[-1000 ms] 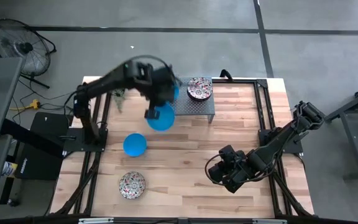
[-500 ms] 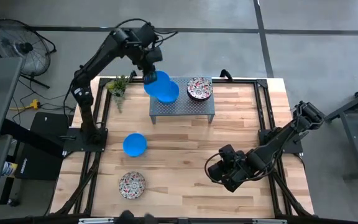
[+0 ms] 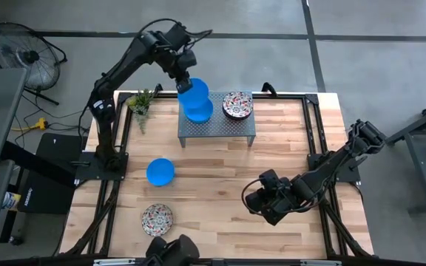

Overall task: Pick & Place Mini bowls
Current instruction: Stack the blue bowl on top of the other blue bowls on the shelf

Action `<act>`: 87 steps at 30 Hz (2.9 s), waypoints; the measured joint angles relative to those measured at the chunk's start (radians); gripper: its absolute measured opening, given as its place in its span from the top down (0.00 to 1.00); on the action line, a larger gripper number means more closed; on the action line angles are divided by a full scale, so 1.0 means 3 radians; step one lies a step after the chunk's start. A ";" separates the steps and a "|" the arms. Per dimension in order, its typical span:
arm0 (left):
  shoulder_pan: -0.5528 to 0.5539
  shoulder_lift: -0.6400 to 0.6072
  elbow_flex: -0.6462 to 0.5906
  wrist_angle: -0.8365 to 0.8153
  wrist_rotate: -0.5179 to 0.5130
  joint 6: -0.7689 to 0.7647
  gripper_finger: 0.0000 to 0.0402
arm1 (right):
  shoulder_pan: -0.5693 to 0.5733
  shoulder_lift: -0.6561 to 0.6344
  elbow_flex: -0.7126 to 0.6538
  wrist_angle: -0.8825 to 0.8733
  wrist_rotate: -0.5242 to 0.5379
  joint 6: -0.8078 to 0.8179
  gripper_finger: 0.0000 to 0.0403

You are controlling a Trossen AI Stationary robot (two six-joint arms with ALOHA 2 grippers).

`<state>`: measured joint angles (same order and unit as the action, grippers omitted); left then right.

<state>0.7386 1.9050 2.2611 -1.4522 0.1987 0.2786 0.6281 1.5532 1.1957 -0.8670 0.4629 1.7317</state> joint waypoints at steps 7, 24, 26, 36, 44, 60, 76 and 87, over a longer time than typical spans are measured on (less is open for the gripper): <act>-0.0068 0.0145 -0.0004 -0.0007 0.0020 -0.0084 1.00 | -0.0001 0.0000 0.0000 0.0024 0.0012 -0.0006 1.00; -0.0216 0.0270 0.0007 -0.0075 -0.0153 0.0028 1.00 | -0.0001 0.0000 0.0000 0.0036 0.0015 -0.0013 1.00; -0.0216 0.0273 0.0006 -0.0087 -0.0155 0.0043 1.00 | -0.0001 0.0000 0.0000 0.0035 0.0017 -0.0013 1.00; -0.0216 0.0273 0.0006 -0.0135 -0.0161 0.0134 1.00 | -0.0001 0.0000 0.0000 0.0035 0.0019 -0.0026 1.00; -0.0246 0.0411 0.0002 -0.0193 -0.0163 0.0194 1.00 | -0.0001 0.0000 0.0000 0.0036 0.0018 -0.0026 1.00; -0.0239 0.0462 0.0006 -0.0129 -0.0080 0.0307 1.00 | -0.0001 0.0000 0.0000 0.0038 0.0005 -0.0015 1.00; -0.0239 0.0479 0.0004 -0.0160 -0.0073 0.0457 0.96 | -0.0001 0.0000 0.0000 0.0038 -0.0004 -0.0013 1.00; -0.0239 0.0478 0.0004 -0.0163 -0.0054 0.0684 0.76 | -0.0001 0.0000 0.0000 0.0052 -0.0056 0.0000 1.00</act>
<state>0.6670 2.0483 2.2623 -1.5011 0.1825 0.4839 0.6277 1.5532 1.1957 -0.8513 0.4461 1.7317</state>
